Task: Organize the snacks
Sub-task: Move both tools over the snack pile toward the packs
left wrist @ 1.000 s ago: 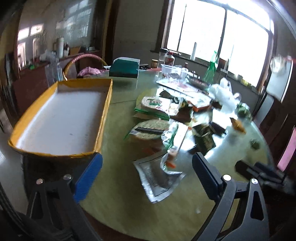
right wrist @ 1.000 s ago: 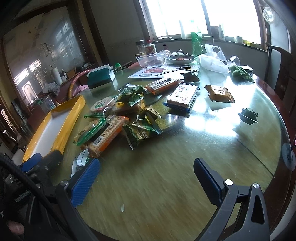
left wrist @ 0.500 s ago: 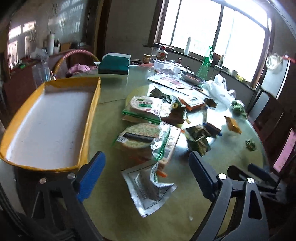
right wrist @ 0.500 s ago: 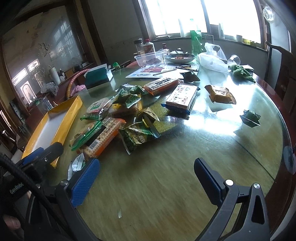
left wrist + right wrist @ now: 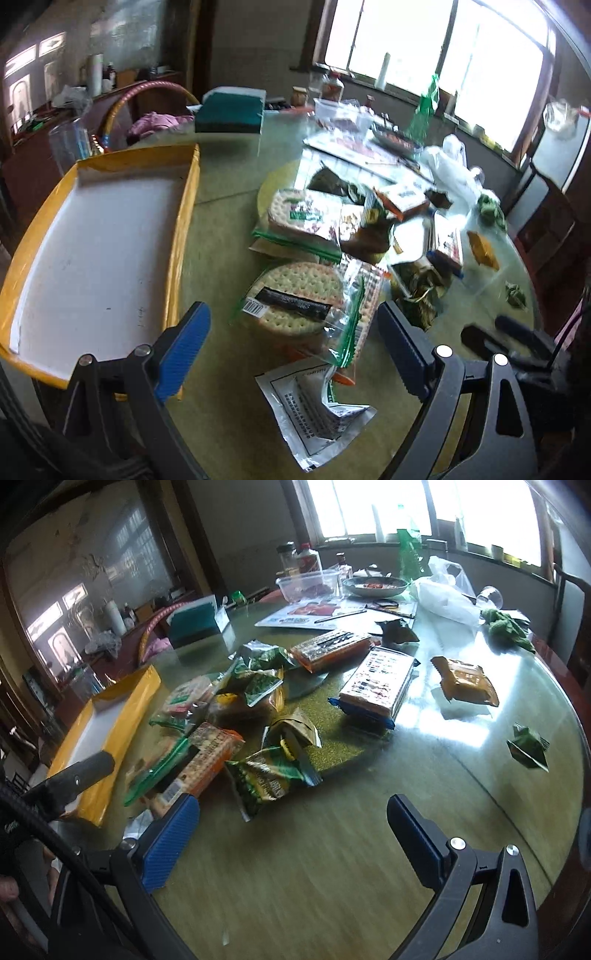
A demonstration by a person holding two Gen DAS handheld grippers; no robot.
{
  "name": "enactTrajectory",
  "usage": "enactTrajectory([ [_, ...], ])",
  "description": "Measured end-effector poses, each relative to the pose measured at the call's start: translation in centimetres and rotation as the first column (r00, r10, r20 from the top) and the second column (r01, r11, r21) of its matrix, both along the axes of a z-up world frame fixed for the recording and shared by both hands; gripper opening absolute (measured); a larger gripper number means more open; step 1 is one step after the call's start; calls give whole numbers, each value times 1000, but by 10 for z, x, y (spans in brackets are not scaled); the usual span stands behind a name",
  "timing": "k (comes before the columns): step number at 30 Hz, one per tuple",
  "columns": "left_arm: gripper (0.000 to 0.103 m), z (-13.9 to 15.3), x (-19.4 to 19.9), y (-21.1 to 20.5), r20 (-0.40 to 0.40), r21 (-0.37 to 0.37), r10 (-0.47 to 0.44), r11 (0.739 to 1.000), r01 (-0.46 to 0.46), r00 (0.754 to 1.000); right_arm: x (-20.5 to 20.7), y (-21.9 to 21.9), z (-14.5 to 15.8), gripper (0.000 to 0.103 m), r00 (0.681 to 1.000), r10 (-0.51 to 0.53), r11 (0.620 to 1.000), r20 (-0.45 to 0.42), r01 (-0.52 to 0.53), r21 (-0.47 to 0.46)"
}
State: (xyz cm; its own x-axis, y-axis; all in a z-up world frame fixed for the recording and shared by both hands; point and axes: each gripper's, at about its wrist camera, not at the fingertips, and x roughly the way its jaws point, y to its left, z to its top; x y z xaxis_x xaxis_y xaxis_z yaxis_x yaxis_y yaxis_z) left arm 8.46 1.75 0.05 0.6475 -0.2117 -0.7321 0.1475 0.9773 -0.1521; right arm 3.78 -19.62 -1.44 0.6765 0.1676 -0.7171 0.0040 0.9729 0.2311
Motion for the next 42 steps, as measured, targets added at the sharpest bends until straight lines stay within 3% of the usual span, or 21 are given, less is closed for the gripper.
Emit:
enactTrajectory([
  [5, 88, 16, 12, 0, 13, 34, -28, 999, 27, 1000, 16, -2, 2, 97, 999, 42, 997, -10, -41, 59],
  [12, 87, 50, 21, 4, 73, 61, -61, 997, 56, 995, 29, 0, 36, 96, 996, 69, 996, 63, -72, 49],
  [14, 87, 47, 14, 1, 69, 83, -90, 993, 84, 994, 27, 3, 40, 94, 995, 68, 997, 78, -71, 38],
  [16, 87, 33, 1, 2, 18, 51, -112, 993, 111, 994, 19, 6, 37, 93, 994, 78, 995, 76, -83, 62],
  [19, 87, 13, -18, 2, -32, 18, -122, 992, 122, 992, 6, 11, 26, 85, 994, 94, 991, 61, -99, 85],
  [21, 87, 2, -32, 1, -52, 5, -108, 994, 109, 993, 2, 11, 18, 72, 996, 88, 992, 32, -91, 89],
  [24, 87, -11, -45, -2, -88, 4, -109, 994, 110, 990, -5, 7, 8, 65, 997, 73, 990, 0, -72, 119],
  [29, 87, -14, -57, -2, -72, 35, -72, 997, 74, 995, -19, 13, 10, 65, 999, 49, 996, 4, -49, 74],
  [34, 87, -12, -60, -1, -50, 18, -63, 998, 64, 997, -28, 18, 17, 65, 999, 24, 1000, 25, -24, 5],
  [42, 87, -20, -57, -6, -74, 14, -65, 998, 66, 995, -28, 18, 18, 66, 999, 4, 1000, 37, -4, -16],
])
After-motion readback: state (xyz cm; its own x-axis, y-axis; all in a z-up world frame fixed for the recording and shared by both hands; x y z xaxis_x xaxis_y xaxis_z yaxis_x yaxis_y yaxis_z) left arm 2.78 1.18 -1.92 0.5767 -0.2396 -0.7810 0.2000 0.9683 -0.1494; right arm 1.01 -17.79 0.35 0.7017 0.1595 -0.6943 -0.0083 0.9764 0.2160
